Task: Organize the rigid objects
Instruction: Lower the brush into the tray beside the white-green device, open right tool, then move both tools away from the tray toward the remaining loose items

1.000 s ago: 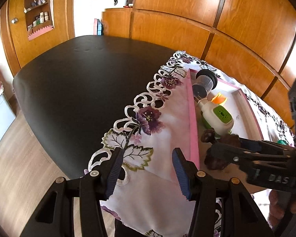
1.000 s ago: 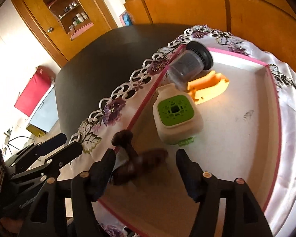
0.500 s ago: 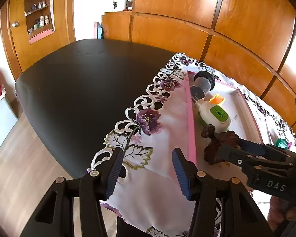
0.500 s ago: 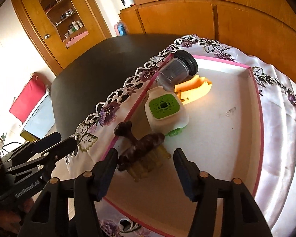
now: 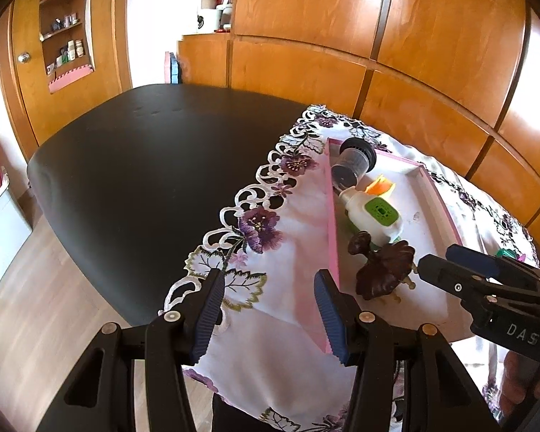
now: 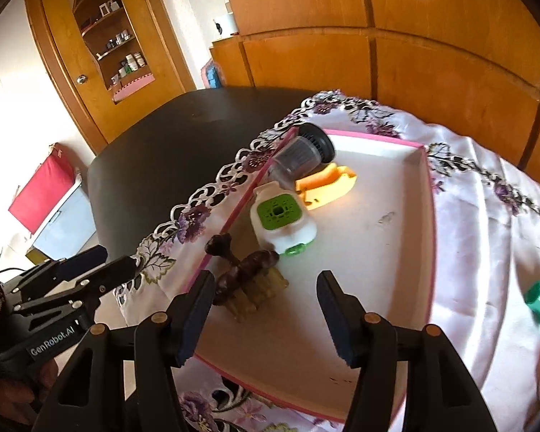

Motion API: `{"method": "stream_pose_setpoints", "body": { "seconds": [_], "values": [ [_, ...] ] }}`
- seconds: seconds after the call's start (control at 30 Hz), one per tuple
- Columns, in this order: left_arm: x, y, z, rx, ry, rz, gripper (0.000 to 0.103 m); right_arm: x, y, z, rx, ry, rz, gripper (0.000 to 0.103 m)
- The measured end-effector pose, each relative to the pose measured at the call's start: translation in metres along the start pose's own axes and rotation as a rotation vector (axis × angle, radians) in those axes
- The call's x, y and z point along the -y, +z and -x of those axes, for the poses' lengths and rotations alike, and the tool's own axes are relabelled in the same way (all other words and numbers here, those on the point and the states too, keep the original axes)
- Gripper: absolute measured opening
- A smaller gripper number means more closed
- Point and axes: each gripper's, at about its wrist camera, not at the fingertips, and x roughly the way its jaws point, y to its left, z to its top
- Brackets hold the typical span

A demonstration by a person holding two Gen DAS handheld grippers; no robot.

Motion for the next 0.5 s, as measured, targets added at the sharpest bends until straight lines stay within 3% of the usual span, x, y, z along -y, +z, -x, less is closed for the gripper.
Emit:
{"method": "stream_pose_setpoints", "body": {
  "seconds": [0.5],
  "values": [
    [0.037,0.005,0.020,0.045,-0.055,-0.097,0.053,0.059,-0.017,0.054,0.103,-0.176,-0.106,0.060]
  ]
}}
